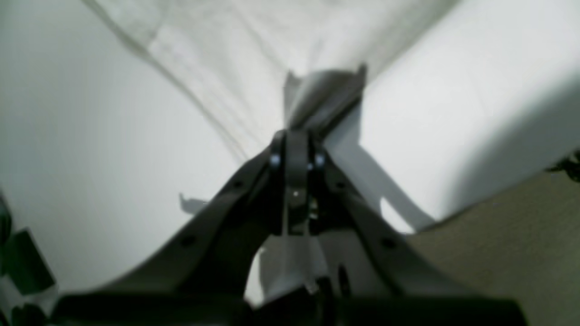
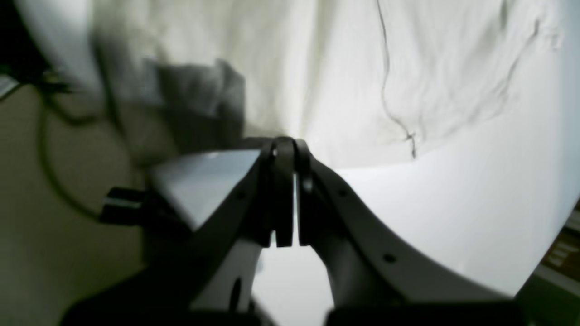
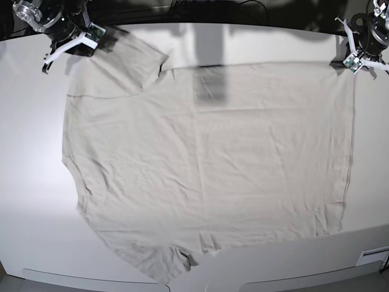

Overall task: Fold the T-shirt properly
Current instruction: 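Lift the shoulder edge and pull it back toward the robot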

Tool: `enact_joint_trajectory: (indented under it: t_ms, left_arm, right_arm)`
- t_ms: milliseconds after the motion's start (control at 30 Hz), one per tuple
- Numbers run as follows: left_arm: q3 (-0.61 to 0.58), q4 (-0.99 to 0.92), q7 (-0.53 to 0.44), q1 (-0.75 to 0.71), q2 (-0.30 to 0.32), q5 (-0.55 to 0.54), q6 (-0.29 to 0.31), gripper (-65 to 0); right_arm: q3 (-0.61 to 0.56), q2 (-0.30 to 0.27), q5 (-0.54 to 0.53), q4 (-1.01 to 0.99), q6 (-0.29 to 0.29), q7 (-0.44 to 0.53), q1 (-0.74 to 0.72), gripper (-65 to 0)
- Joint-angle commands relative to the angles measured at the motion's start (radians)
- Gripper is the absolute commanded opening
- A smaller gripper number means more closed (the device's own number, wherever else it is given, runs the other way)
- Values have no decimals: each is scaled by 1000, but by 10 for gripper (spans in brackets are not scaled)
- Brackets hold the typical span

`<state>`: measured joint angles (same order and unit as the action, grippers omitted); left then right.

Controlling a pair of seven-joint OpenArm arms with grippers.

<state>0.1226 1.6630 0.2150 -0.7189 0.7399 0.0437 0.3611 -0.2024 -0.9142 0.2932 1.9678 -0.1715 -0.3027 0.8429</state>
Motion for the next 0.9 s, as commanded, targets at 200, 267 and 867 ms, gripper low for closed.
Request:
enact_joint_trajectory:
  t_ms: [200, 267, 867]
  left_arm:
    - [196, 92, -6, -143, -24, -64, -18, -650]
    - [253, 116, -22, -173, -66, -63, -18, -650]
    - [402, 170, -179, -217, -163, -60, 13, -650]
  right_arm:
    - [91, -13, 5, 74, 21, 60, 188, -650]
    - [101, -13, 6, 95, 52, 60, 227, -650]
    - [178, -9, 106, 187, 80, 61, 282, -362]
